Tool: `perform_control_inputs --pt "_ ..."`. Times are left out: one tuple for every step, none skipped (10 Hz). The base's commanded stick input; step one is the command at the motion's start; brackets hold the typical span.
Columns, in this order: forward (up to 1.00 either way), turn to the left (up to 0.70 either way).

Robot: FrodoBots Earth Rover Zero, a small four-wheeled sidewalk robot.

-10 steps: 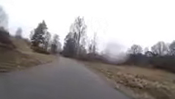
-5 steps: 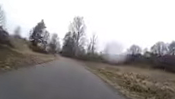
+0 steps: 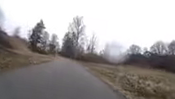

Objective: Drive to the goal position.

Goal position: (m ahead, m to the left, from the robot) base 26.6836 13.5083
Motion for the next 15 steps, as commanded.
perform_control_inputs --pt "0.7 0.0" --pt "0.7 0.0" --pt "0.7 0.0" --pt "0.7 0.0" --pt "0.7 0.24" --pt "0.7 0.35" --pt "0.7 0.35" --pt "0.7 0.18" --pt "0.7 0.0" --pt "0.7 0.0" --pt "0.7 0.0" --pt "0.7 0.14" --pt "0.7 0.27" --pt "0.7 0.35" --pt "0.7 0.35"
